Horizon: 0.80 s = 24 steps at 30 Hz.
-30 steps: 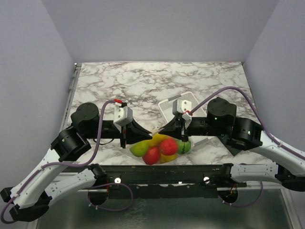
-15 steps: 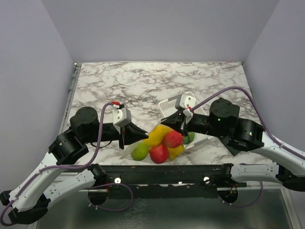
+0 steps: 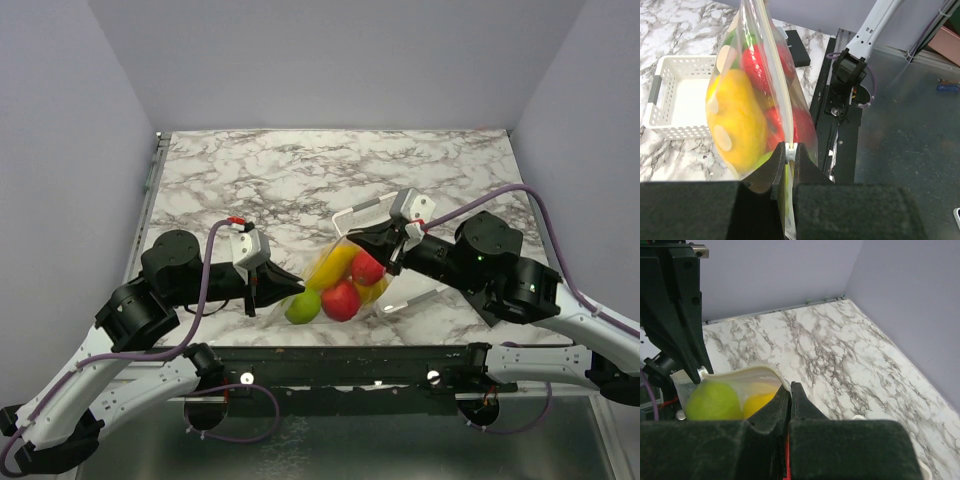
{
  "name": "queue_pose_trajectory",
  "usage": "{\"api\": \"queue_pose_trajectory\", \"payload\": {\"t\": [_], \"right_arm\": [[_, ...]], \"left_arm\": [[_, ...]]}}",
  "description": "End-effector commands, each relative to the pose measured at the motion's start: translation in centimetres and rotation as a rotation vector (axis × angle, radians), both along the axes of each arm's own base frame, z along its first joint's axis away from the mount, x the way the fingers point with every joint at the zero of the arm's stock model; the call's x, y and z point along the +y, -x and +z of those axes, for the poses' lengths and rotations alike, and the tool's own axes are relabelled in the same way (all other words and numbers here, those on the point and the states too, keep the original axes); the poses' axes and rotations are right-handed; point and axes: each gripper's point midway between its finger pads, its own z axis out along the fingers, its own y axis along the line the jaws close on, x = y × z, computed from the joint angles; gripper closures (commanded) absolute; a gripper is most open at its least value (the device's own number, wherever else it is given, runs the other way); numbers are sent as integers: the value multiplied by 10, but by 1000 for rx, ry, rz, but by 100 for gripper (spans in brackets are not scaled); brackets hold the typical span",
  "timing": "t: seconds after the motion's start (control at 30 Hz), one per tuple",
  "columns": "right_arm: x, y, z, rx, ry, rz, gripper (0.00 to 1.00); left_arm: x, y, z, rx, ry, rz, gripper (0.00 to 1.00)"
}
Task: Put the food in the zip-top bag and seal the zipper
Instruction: Zip the zipper food storage bag.
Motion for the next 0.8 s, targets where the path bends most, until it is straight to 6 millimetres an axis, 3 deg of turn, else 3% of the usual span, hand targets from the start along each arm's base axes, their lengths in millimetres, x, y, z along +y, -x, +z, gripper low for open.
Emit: {"api": "queue_pose_trajectory", "payload": {"t": [0.0, 0.77], "right_arm": [[-24, -17, 53, -104, -173, -134, 99], [-80, -46, 76, -211, -327, -439, 99]], "left_arm": [[10, 5, -26, 79, -79, 24, 100], [29, -6, -30, 100, -107, 174, 100]]}}
